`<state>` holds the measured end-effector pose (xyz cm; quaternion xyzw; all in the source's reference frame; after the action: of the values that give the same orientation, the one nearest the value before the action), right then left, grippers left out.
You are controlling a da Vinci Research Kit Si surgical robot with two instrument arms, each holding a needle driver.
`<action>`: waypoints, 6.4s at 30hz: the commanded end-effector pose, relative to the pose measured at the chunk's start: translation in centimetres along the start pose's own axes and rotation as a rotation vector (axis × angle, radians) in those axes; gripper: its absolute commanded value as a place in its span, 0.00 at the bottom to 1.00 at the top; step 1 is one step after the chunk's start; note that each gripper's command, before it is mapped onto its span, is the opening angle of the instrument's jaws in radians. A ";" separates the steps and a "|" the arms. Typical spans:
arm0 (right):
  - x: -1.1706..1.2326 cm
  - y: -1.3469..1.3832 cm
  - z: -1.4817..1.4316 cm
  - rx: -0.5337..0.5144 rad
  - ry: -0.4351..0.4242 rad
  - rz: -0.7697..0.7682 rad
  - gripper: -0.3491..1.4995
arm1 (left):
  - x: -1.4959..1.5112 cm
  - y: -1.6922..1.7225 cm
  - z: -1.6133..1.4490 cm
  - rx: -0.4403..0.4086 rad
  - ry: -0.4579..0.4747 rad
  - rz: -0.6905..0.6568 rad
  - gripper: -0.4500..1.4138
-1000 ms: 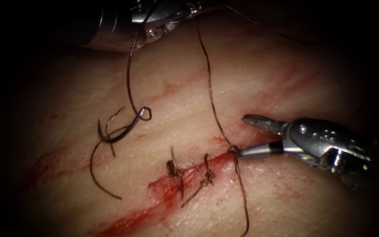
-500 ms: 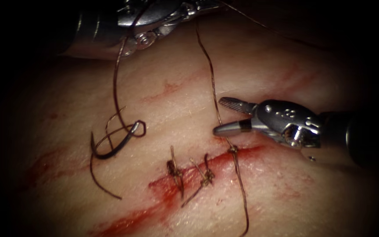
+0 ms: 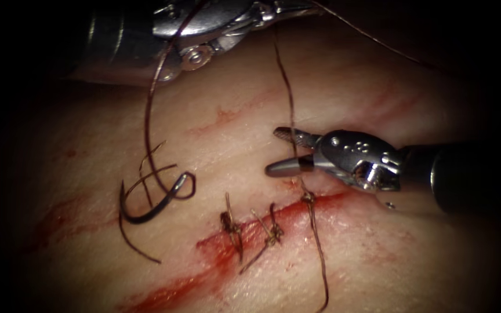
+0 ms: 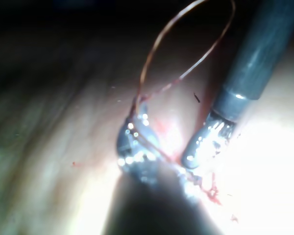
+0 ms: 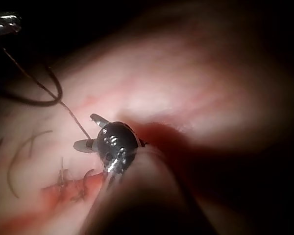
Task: Wound Closure
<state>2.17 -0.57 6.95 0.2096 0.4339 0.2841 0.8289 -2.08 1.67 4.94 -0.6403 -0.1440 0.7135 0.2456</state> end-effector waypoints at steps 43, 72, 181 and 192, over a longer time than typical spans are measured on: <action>0.02 -0.39 0.28 0.033 0.012 0.001 0.97 | -0.13 -0.03 0.15 -0.010 0.010 0.018 0.00; -0.17 -0.30 0.39 0.029 0.000 -0.037 0.81 | 0.06 0.11 0.18 -0.022 0.019 0.003 0.00; -0.06 -0.93 -1.69 -0.163 0.207 -0.080 0.95 | -3.30 2.13 0.35 0.056 -0.125 0.716 0.81; -0.10 -1.02 -1.63 -0.174 0.213 -0.082 0.95 | -3.34 1.95 0.49 0.065 -0.147 0.764 0.81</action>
<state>0.97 -1.17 5.46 0.0871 0.5014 0.3064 0.8044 -2.63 -1.64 6.76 -0.5862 0.1117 0.8019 -0.0301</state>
